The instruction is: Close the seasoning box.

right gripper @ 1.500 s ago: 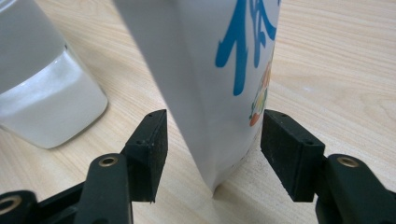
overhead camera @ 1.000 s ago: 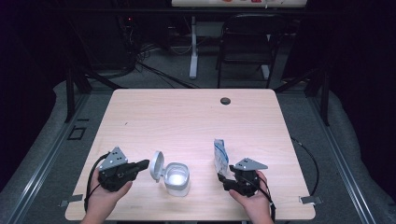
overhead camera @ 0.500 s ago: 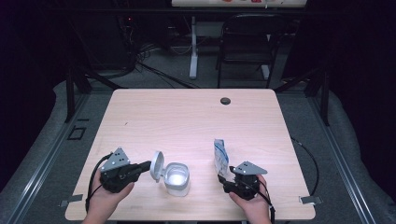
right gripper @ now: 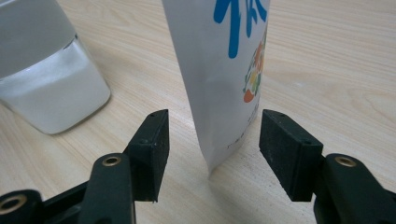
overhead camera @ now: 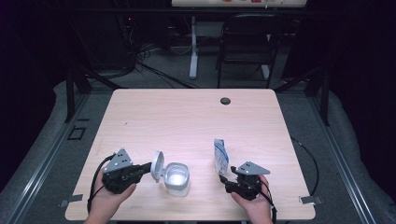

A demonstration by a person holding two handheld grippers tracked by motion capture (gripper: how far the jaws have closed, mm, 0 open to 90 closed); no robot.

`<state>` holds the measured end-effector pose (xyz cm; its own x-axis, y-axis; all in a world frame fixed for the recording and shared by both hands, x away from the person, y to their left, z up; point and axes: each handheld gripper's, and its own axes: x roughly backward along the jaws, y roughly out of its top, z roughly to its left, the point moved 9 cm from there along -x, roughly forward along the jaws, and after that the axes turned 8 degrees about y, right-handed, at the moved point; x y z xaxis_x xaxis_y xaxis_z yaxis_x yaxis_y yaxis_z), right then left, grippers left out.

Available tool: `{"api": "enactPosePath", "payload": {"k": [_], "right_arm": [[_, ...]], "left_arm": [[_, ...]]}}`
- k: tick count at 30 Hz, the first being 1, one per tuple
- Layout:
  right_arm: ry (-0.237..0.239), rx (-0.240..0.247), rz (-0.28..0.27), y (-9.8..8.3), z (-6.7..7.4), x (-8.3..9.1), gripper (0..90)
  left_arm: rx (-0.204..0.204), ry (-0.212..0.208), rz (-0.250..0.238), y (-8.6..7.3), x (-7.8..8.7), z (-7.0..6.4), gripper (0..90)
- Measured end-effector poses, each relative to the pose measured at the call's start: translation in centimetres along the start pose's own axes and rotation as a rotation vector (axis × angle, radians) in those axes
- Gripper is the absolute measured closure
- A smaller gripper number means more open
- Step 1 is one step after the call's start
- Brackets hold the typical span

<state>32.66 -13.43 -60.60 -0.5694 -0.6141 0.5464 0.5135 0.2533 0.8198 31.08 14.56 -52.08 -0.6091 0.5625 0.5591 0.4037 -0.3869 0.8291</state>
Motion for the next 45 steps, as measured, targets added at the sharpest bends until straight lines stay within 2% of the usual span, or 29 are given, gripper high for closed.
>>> {"api": "enactPosePath", "payload": {"k": [6,14,17,26,34,39,45], "right_arm": [[0.008,0.011,0.011,-0.1,0.0,-0.1,44.2],[0.007,0.007,0.012,-0.3,0.1,-0.4,44.3],[0.002,0.005,0.009,-0.3,0.1,-0.3,44.4],[-0.002,0.004,0.009,-0.3,0.0,-0.3,44.4],[0.002,0.006,0.013,-0.3,0.0,-0.3,44.3],[0.005,0.009,0.011,-0.3,0.1,-0.3,44.2],[0.003,0.008,0.007,-0.3,0.0,-0.2,44.2]], "left_arm": [[-0.011,-0.010,-0.002,0.0,-0.3,-0.6,90.0],[-0.039,-0.055,0.010,0.0,-0.9,-2.2,90.0],[-0.041,-0.051,0.010,0.0,-0.9,-2.2,90.0],[-0.016,-0.038,0.013,-0.3,-0.8,-1.3,90.0],[0.001,-0.021,-0.007,-0.1,-0.3,-0.4,90.0],[0.028,0.004,-0.013,-0.2,0.1,0.9,90.0],[0.080,0.026,-0.019,-0.9,0.1,2.9,89.6]]}}
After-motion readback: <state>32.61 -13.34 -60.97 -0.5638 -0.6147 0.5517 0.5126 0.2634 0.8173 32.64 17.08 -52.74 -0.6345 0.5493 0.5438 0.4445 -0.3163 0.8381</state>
